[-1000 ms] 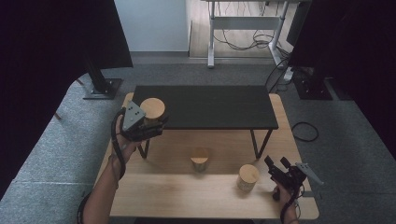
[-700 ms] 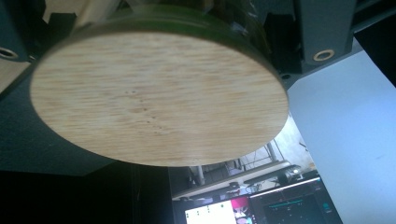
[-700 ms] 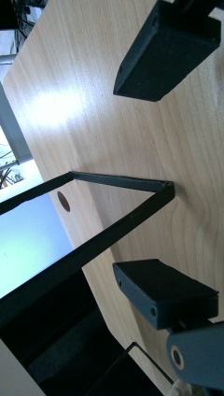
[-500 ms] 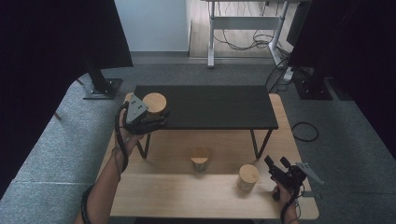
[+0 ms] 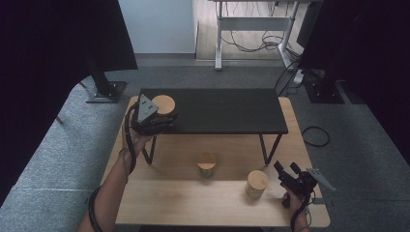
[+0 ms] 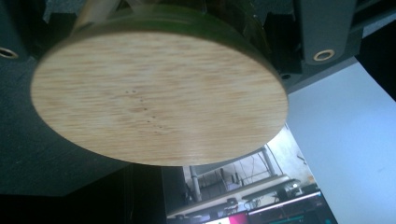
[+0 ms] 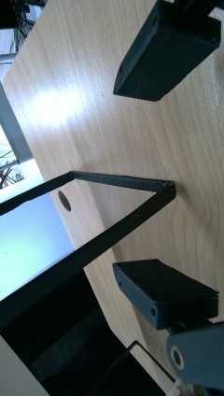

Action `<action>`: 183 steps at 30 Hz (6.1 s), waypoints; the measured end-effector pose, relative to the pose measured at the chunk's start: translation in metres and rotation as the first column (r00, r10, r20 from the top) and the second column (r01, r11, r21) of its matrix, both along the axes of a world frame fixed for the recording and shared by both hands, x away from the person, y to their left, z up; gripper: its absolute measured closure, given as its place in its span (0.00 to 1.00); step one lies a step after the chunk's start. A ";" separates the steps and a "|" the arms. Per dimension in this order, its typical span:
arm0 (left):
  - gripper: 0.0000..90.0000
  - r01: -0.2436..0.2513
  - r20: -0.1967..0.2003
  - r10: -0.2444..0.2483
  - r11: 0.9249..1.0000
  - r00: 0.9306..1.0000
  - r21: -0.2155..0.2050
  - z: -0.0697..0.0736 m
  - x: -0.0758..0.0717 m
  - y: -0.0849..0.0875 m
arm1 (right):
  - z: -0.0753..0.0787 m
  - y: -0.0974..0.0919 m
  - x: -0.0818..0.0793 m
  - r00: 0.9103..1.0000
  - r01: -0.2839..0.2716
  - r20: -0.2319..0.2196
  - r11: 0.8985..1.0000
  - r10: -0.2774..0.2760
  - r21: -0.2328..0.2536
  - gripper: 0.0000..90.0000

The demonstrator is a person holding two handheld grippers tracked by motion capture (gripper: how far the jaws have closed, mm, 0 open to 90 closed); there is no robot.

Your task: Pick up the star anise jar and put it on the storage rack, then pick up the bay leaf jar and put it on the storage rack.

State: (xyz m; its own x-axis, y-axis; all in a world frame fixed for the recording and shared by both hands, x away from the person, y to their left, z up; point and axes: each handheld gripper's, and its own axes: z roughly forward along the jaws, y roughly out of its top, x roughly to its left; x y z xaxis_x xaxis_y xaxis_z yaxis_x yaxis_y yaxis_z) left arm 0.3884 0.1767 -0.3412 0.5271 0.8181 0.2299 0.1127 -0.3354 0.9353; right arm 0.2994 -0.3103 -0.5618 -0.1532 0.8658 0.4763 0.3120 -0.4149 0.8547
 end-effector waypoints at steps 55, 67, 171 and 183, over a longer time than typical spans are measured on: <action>0.09 -0.015 -0.068 0.012 0.999 0.998 -0.038 -0.009 -0.008 0.019 | 0.000 0.001 0.001 1.000 -0.001 -0.003 1.000 0.001 -0.004 0.14; 0.08 0.003 -0.049 -0.007 0.997 0.999 -0.080 -0.011 -0.028 0.029 | 0.000 0.001 0.000 1.000 0.004 -0.001 1.000 -0.004 -0.003 0.14; 0.10 -0.030 -0.360 -0.025 0.989 0.932 -0.146 -0.199 -0.116 0.069 | 0.017 0.012 -0.024 1.000 -0.011 0.021 0.997 0.013 -0.074 0.16; 0.10 -0.030 -0.367 -0.022 0.991 0.930 -0.134 -0.202 -0.114 0.069 | 0.040 0.023 -0.058 0.992 -0.072 0.094 0.994 0.079 -0.076 0.16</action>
State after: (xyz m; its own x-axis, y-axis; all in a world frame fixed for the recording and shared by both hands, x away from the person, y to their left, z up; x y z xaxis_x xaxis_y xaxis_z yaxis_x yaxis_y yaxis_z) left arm 0.2745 0.2460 -0.5431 0.5499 0.8302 -0.0914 0.4575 -0.2078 0.8646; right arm 0.2412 -0.2871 -0.5221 -0.2619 0.8817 0.3924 0.2543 -0.3291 0.9094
